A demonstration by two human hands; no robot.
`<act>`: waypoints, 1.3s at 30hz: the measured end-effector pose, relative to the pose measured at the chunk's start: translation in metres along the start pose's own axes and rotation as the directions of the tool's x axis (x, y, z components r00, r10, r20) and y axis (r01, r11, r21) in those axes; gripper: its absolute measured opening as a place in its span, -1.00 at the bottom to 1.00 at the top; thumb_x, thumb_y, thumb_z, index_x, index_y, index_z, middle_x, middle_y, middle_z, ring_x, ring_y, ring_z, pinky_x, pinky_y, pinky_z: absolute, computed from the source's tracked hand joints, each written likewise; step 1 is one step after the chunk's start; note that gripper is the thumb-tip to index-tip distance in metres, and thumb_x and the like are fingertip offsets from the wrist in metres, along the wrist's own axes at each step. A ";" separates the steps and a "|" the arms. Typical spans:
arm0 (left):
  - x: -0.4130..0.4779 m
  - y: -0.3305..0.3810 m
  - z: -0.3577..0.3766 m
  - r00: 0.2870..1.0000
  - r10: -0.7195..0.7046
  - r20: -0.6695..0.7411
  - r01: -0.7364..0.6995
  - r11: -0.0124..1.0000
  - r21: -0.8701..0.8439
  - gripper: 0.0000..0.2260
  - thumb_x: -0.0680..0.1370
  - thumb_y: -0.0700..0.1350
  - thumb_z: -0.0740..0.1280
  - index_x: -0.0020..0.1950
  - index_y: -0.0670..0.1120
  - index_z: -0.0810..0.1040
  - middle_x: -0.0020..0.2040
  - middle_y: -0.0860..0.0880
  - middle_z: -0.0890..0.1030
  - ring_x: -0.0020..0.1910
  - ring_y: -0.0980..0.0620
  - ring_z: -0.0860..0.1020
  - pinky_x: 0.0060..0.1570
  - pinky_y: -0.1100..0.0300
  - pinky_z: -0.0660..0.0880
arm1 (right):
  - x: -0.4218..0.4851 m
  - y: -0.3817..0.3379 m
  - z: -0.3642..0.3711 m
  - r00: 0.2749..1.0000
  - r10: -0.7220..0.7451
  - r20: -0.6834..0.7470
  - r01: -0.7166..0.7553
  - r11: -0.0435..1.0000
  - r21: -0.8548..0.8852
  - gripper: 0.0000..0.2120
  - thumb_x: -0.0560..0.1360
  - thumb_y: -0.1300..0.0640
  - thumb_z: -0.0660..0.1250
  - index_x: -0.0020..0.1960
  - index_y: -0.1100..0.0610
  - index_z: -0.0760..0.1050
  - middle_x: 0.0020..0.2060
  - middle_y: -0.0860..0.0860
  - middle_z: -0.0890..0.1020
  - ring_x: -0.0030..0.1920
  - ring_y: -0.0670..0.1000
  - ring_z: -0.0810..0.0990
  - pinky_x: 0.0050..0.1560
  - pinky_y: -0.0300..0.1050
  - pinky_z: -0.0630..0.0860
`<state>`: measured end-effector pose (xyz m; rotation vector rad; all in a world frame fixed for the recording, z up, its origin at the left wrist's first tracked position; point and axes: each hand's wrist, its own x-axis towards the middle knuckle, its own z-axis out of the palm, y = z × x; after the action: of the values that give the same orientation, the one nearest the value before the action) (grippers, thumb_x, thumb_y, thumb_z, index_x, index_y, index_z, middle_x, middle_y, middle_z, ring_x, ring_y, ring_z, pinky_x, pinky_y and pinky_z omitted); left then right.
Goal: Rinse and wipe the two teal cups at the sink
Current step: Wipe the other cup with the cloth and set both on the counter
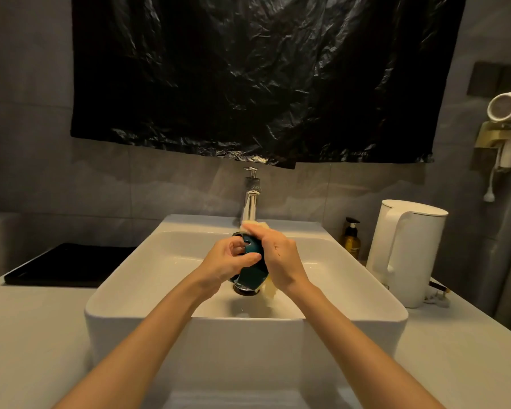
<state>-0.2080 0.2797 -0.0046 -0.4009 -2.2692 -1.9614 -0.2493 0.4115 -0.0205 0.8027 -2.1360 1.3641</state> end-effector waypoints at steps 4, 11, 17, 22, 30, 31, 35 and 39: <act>-0.002 0.001 0.004 1.000 -0.026 0.015 0.025 1.000 0.015 -0.68 0.52 -0.20 0.36 0.27 -0.14 0.45 0.15 -0.13 0.58 0.15 -0.12 0.55 0.17 -0.02 0.51 | 0.001 -0.002 -0.004 0.983 0.177 -0.048 -0.166 0.971 0.172 -0.63 0.55 -0.11 0.07 0.08 -0.04 0.61 -0.01 0.02 0.67 -0.01 -0.01 0.62 -0.05 -0.24 0.60; -0.004 0.001 0.003 0.999 0.038 0.033 -0.040 0.998 0.048 -0.75 0.53 -0.23 0.34 0.19 -0.08 0.45 0.09 -0.04 0.59 0.07 0.00 0.58 0.02 0.21 0.55 | -0.001 -0.005 -0.007 0.996 0.044 -0.080 -0.027 0.979 0.204 -0.65 0.57 -0.03 0.05 0.07 -0.15 0.61 0.05 -0.09 0.65 0.11 -0.04 0.59 0.10 -0.17 0.57; -0.006 0.000 0.008 0.995 0.031 0.097 -0.036 0.998 0.058 -0.74 0.54 -0.23 0.33 0.19 0.00 0.44 0.11 0.03 0.57 0.04 0.09 0.59 -0.01 0.27 0.53 | 0.004 -0.004 -0.009 0.976 0.167 -0.140 -0.132 0.963 0.234 -0.68 0.52 -0.06 0.03 -0.03 -0.15 0.58 -0.10 -0.15 0.66 -0.02 -0.01 0.61 0.03 -0.05 0.61; -0.004 0.000 0.007 0.993 0.065 0.096 -0.074 0.993 0.091 -0.73 0.54 -0.22 0.34 0.22 -0.03 0.44 0.13 0.00 0.58 0.10 0.03 0.58 0.20 0.06 0.50 | -0.003 -0.005 -0.010 0.981 -0.105 -0.166 0.113 0.993 0.044 -0.64 0.57 -0.07 -0.02 0.05 -0.13 0.57 0.05 -0.25 0.59 0.10 -0.11 0.54 0.14 -0.22 0.51; -0.006 0.002 0.010 0.987 0.034 0.158 -0.051 0.993 0.106 -0.64 0.56 -0.19 0.31 0.33 -0.02 0.36 0.29 -0.02 0.50 0.27 -0.02 0.48 0.29 0.04 0.42 | 0.011 -0.005 -0.016 0.879 0.477 -0.010 -0.422 0.787 0.450 -0.62 0.63 -0.07 -0.08 -0.03 -0.05 0.51 -0.02 0.05 0.60 -0.02 0.03 0.55 0.05 -0.10 0.53; -0.006 0.003 0.009 0.986 0.038 0.162 -0.051 0.996 0.073 -0.64 0.56 -0.19 0.31 0.33 -0.02 0.37 0.28 -0.03 0.51 0.26 -0.02 0.50 0.25 0.08 0.46 | 0.012 -0.004 -0.019 0.854 0.519 0.012 -0.459 0.744 0.485 -0.59 0.65 -0.05 -0.11 -0.04 -0.05 0.50 -0.05 0.04 0.60 -0.01 0.03 0.55 0.09 -0.07 0.52; -0.008 0.008 0.005 0.986 0.073 0.153 -0.060 0.994 -0.088 -0.70 0.55 -0.19 0.30 0.26 0.02 0.42 0.17 0.04 0.57 0.14 0.07 0.56 -0.06 0.37 0.55 | 0.011 -0.003 -0.024 0.796 0.597 0.095 -0.548 0.646 0.532 -0.63 0.64 -0.05 -0.08 -0.03 -0.01 0.49 -0.02 0.09 0.60 0.07 0.07 0.53 0.27 0.06 0.46; -0.009 0.013 0.000 0.986 0.088 0.139 -0.051 0.966 -0.253 -0.73 0.54 -0.22 0.27 0.22 0.00 0.42 0.10 0.06 0.61 0.08 0.09 0.60 -0.04 0.32 0.55 | 0.010 -0.008 -0.024 0.785 0.586 0.202 -0.585 0.593 0.553 -0.67 0.63 -0.08 -0.04 -0.01 0.01 0.45 -0.05 0.07 0.59 0.02 0.04 0.53 0.14 -0.01 0.48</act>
<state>-0.1955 0.2808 0.0057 -0.6645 -2.0600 -2.2561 -0.2489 0.4289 0.0004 0.2564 -2.0581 2.4658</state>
